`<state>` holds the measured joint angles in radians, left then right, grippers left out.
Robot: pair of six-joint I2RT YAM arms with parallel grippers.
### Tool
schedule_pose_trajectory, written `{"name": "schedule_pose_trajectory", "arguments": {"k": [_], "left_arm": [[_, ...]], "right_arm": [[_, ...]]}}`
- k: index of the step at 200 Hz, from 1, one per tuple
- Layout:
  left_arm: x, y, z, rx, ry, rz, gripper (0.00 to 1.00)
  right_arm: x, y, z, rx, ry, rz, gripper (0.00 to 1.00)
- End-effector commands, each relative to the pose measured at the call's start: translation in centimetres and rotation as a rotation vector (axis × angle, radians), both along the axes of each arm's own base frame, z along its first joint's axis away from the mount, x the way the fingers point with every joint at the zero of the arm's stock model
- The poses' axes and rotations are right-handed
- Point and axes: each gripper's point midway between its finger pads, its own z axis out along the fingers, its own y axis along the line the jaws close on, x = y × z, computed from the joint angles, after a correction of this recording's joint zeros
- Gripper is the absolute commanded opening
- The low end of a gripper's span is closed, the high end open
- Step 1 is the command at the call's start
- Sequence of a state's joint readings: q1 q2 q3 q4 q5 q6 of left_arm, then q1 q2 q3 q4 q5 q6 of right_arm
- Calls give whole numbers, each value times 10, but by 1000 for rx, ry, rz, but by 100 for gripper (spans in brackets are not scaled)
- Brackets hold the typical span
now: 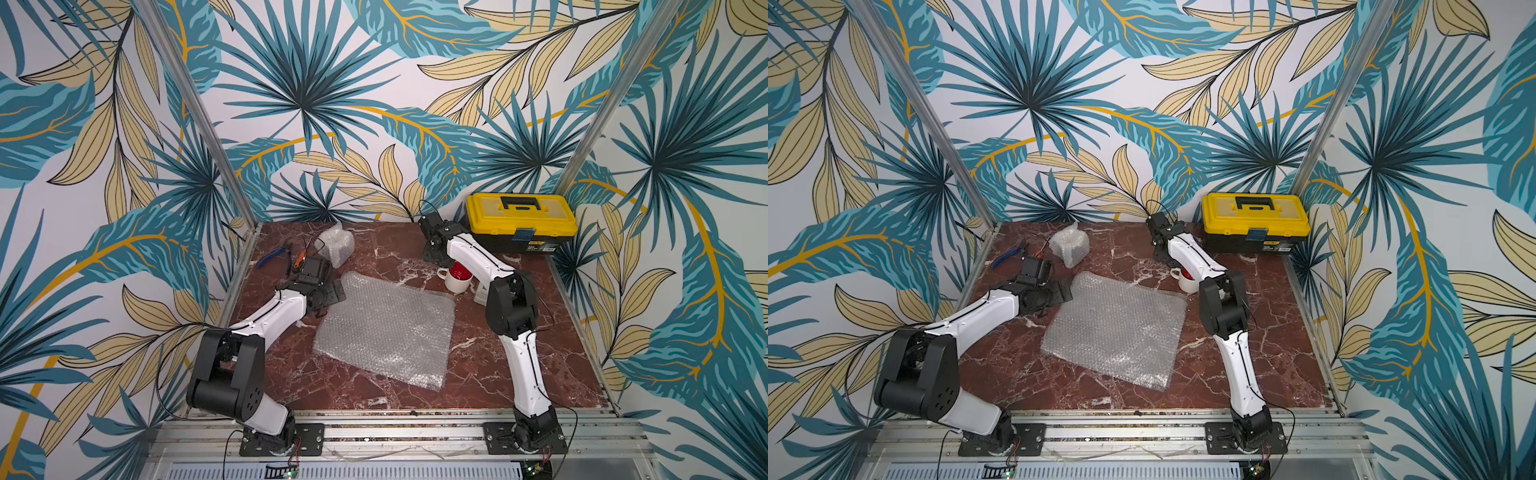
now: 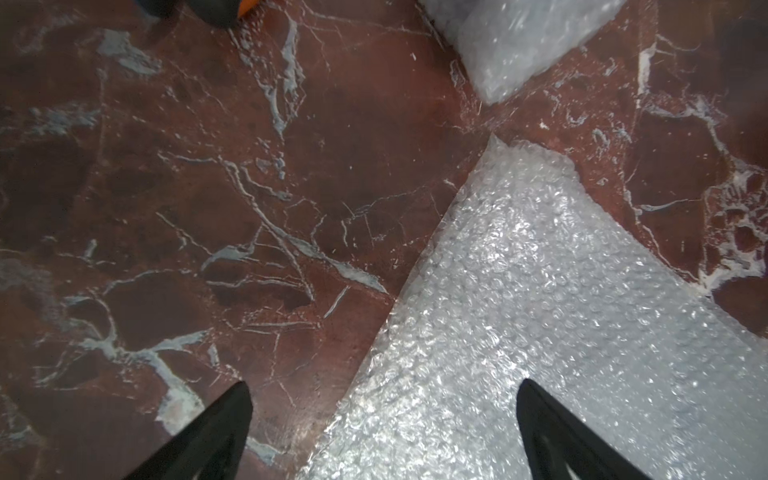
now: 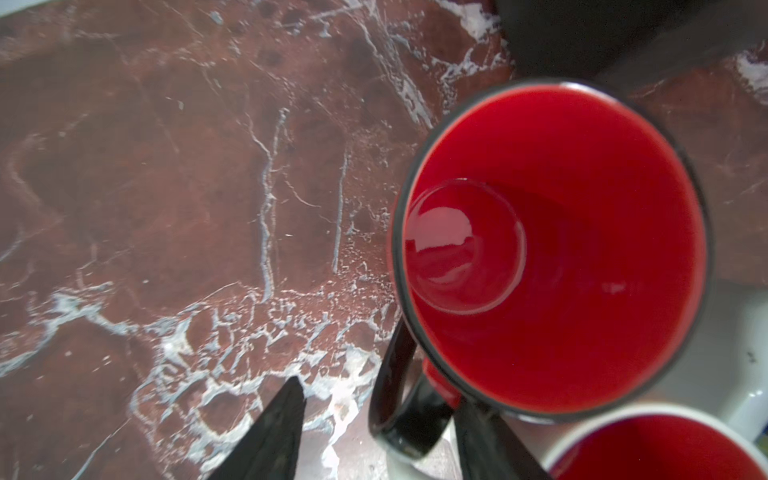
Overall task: Wrap mugs in bubble wrap
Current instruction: Pick up the mug from the center of the board.
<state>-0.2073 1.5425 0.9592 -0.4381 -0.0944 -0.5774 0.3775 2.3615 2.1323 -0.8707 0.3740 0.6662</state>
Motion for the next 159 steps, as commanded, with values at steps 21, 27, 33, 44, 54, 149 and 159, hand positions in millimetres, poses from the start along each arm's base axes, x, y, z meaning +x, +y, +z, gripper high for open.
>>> {"name": "schedule_pose_trajectory", "arguments": {"k": [21, 27, 33, 44, 54, 149, 159], "left_arm": [[-11, 14, -27, 18, 75, 47, 100], [-12, 14, -29, 15, 79, 47, 100], [-12, 14, -31, 11, 83, 45, 100], [-14, 13, -33, 5, 89, 41, 100], [-16, 12, -37, -3, 97, 38, 100], [-52, 0, -41, -100, 127, 30, 97], [-56, -4, -40, -109, 125, 20, 97]], "right_arm": [[-1, -17, -10, -24, 41, -75, 52], [-2, -18, -11, -22, 45, -77, 49], [-1, -18, -10, -21, 44, -79, 46], [-2, -18, -11, -20, 46, -77, 41], [-3, -18, -10, -19, 48, -75, 36], [-17, -6, 5, 65, 47, -15, 0], [-17, 0, 10, 86, 28, 23, 0]]}}
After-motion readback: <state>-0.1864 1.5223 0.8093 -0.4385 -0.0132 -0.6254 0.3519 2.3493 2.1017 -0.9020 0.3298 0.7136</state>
